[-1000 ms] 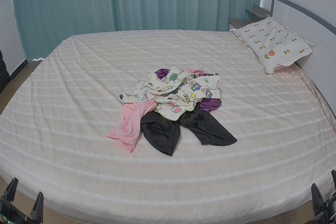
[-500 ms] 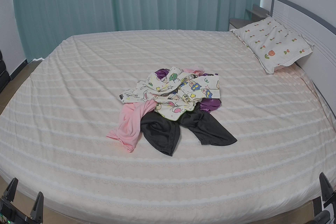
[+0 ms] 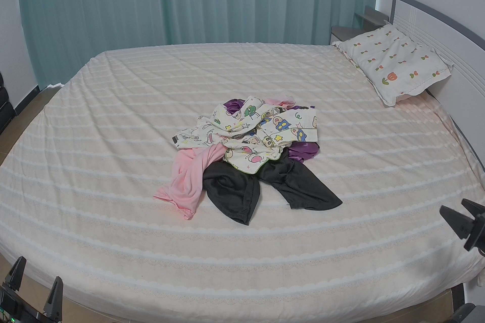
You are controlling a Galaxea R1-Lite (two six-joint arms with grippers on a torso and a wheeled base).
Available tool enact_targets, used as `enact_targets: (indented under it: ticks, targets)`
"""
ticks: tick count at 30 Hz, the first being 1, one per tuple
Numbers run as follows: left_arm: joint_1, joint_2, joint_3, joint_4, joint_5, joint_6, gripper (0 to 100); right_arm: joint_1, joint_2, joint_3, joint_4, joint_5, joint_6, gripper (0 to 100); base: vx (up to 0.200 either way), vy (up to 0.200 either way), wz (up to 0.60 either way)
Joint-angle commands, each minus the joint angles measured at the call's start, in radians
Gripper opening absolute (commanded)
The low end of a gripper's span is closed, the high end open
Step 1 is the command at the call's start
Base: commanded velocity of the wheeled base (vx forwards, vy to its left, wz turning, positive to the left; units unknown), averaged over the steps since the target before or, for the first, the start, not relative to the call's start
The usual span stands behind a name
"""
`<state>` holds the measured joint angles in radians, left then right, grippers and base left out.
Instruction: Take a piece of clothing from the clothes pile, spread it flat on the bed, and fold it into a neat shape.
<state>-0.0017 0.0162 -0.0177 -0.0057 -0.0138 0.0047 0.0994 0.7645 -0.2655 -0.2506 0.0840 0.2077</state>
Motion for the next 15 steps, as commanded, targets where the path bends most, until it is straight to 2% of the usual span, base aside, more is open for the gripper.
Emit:
enact_targets:
  ticks: [1, 5, 9, 11, 12, 13, 15]
  targets:
    - [0.000, -0.013, 0.018, 0.000, 0.000, 0.000, 100, 0.198, 0.782, -0.176, -0.335, 0.002, 0.306, 100, 0.000, 0.000, 0.00]
    - [0.000, -0.013, 0.018, 0.000, 0.000, 0.000, 100, 0.224, 0.964, -0.259, -0.404, -0.059, 0.377, 100, 0.000, 0.000, 0.00]
    - [0.000, -0.013, 0.018, 0.000, 0.000, 0.000, 100, 0.226, 1.061, -0.324, -0.420, -0.075, 0.420, 100, 0.000, 0.000, 0.00]
    - [0.000, -0.013, 0.018, 0.000, 0.000, 0.000, 100, 0.235, 1.142, -0.383, -0.421, -0.079, 0.496, 100, 0.000, 0.000, 0.00]
    - [0.000, -0.013, 0.018, 0.000, 0.000, 0.000, 100, 0.235, 1.142, -0.383, -0.421, -0.079, 0.496, 100, 0.000, 0.000, 0.00]
    - [0.000, -0.015, 0.018, 0.000, 0.000, 0.000, 100, 0.249, 1.182, -0.420, -0.421, -0.093, 0.555, 100, 0.000, 0.000, 0.00]
    - [0.000, -0.015, 0.018, 0.000, 0.000, 0.000, 100, 0.258, 1.219, -0.446, -0.421, -0.107, 0.590, 100, 0.000, 0.000, 0.00]
